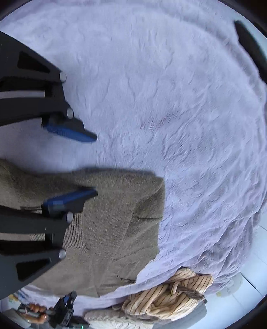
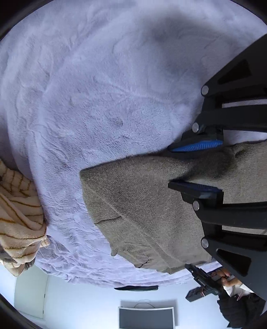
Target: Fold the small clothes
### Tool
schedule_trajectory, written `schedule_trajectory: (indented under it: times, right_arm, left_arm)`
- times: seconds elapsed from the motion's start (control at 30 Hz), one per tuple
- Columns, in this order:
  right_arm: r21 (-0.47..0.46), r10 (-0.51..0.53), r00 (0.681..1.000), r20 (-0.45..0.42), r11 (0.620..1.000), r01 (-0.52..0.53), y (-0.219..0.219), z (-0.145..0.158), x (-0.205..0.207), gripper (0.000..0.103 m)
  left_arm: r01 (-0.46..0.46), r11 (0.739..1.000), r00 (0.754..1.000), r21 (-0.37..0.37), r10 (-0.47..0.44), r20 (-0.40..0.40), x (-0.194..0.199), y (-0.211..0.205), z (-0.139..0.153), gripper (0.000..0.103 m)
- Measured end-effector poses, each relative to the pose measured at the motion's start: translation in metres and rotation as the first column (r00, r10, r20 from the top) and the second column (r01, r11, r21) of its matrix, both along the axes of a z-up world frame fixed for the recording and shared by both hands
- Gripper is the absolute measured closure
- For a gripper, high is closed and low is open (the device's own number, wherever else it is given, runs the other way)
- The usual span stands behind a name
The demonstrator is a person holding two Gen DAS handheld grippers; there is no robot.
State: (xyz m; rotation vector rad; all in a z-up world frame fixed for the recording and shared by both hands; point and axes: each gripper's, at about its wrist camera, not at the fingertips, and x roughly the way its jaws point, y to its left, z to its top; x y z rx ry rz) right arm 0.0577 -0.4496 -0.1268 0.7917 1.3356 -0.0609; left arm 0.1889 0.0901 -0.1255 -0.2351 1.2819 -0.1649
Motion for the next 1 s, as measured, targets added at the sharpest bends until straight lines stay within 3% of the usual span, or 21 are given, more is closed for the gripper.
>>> schedule_trajectory:
  times: [0.1,0.2,0.33,0.4,0.43,0.53,0.73,0.87,0.9,0.93,1.0]
  right_arm:
    - [-0.053,0.016,1.000,0.012,0.998,-0.015,0.005,0.018,-0.006,0.067]
    - [-0.091,0.033,0.998,0.054,0.996,-0.028,0.019,0.039,-0.015,0.067]
    - [-0.066,0.054,0.992,0.110,0.997,-0.047,0.044,0.051,-0.022,0.067]
    - [-0.062,0.086,0.993,0.082,0.995,-0.081,0.059,0.040,-0.023,0.067]
    - [-0.076,0.101,0.994,0.049,0.992,-0.098,0.067,0.030,-0.025,0.067]
    - [-0.098,0.137,0.990,-0.025,0.985,-0.139,0.084,0.003,-0.031,0.068]
    - [-0.092,0.143,0.989,-0.040,0.985,-0.146,0.091,0.010,-0.047,0.067]
    - [-0.078,0.133,0.990,-0.055,0.987,-0.138,0.089,0.022,-0.068,0.062]
    - [-0.074,0.126,0.990,-0.060,0.989,-0.130,0.089,0.024,-0.073,0.051]
    - [-0.069,0.117,0.991,-0.063,0.990,-0.121,0.091,0.025,-0.075,0.045]
    - [-0.061,0.105,0.992,-0.063,0.992,-0.109,0.092,0.029,-0.083,0.045]
  left_arm:
    - [-0.013,1.000,1.000,-0.001,0.013,0.016,-0.010,0.003,0.014,0.052]
    - [0.045,0.999,0.999,0.013,-0.046,0.026,-0.025,-0.011,0.024,0.052]
    - [0.118,0.990,0.993,0.083,-0.116,-0.034,-0.043,-0.039,0.005,0.052]
    - [0.106,0.989,0.991,0.104,-0.097,-0.088,-0.049,-0.044,-0.013,0.051]
    - [0.079,0.992,0.994,0.097,-0.071,-0.084,-0.053,-0.043,-0.019,0.045]
    - [0.042,0.995,0.996,0.087,-0.035,-0.080,-0.057,-0.036,-0.018,0.044]
    - [0.057,0.983,0.995,0.173,-0.041,-0.094,-0.073,-0.034,0.001,0.044]
    - [0.075,0.979,0.994,0.188,-0.058,-0.096,-0.093,-0.040,0.015,0.044]
    - [0.086,0.977,0.993,0.196,-0.068,-0.095,-0.100,-0.043,0.018,0.035]
    - [0.095,0.972,0.992,0.213,-0.075,-0.097,-0.106,-0.048,0.022,0.016]
    - [0.104,0.964,0.993,0.246,-0.086,-0.086,-0.118,-0.056,0.029,0.009]
